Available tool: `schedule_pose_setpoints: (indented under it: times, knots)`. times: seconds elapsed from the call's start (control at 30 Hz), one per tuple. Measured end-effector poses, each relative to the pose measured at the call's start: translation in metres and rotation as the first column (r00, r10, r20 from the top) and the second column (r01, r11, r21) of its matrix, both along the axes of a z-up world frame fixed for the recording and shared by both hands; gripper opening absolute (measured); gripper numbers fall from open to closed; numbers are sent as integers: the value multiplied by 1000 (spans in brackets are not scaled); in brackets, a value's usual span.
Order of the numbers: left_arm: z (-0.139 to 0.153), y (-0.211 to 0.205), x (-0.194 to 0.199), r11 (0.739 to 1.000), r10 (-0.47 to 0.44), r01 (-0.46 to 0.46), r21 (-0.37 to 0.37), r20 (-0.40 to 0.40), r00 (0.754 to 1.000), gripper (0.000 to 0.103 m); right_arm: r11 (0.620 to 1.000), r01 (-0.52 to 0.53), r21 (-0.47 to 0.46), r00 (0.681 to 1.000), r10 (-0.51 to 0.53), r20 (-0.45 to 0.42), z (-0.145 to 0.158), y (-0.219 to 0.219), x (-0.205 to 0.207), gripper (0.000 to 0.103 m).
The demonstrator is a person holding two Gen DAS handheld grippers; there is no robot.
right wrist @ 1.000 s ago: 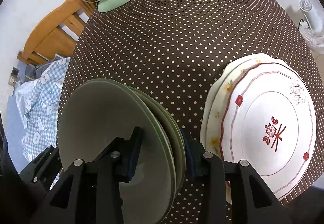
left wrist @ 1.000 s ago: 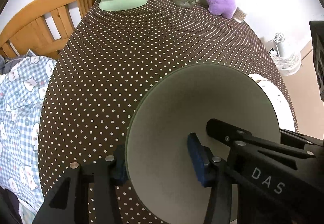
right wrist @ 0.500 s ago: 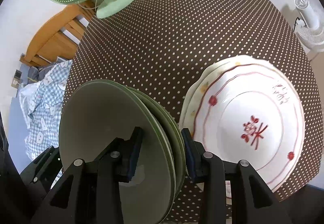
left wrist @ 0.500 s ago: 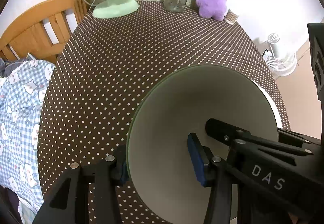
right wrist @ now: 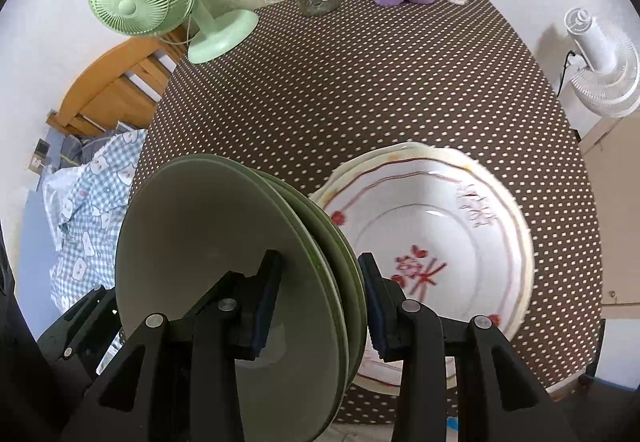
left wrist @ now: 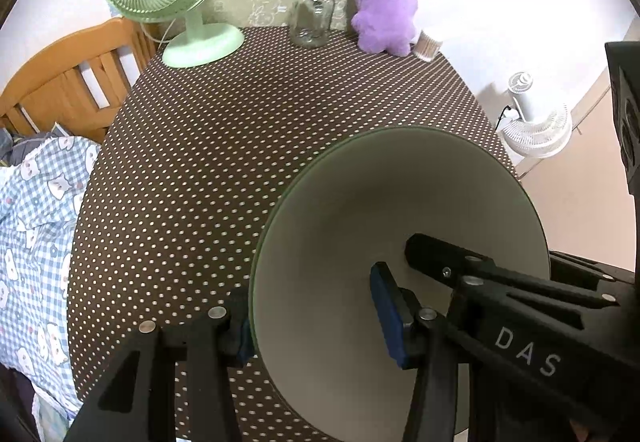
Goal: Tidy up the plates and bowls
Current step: 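Lift the nested bowls with both grippers and carry them over the plate stack, then lower the nested bowls onto the red-patterned plate with both grippers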
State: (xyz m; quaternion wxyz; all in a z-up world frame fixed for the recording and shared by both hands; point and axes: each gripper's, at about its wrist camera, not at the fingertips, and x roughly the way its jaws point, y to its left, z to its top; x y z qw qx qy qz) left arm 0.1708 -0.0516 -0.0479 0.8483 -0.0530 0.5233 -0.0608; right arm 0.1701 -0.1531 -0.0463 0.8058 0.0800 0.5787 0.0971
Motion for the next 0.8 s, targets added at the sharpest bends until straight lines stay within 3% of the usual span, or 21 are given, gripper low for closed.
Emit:
schedule_pose_setpoints:
  times: [0.4,0.8]
  knots:
    - [8,-42,4,1000,-10,9,7,21,1000,49,1000,7,2,1000,-7,24,13,-49,-2,42]
    - [-9,-79,20,1000,4,-4,-7,-27,1000,49,1000,7,-8,1000,-7,-16,1,-86,9,42]
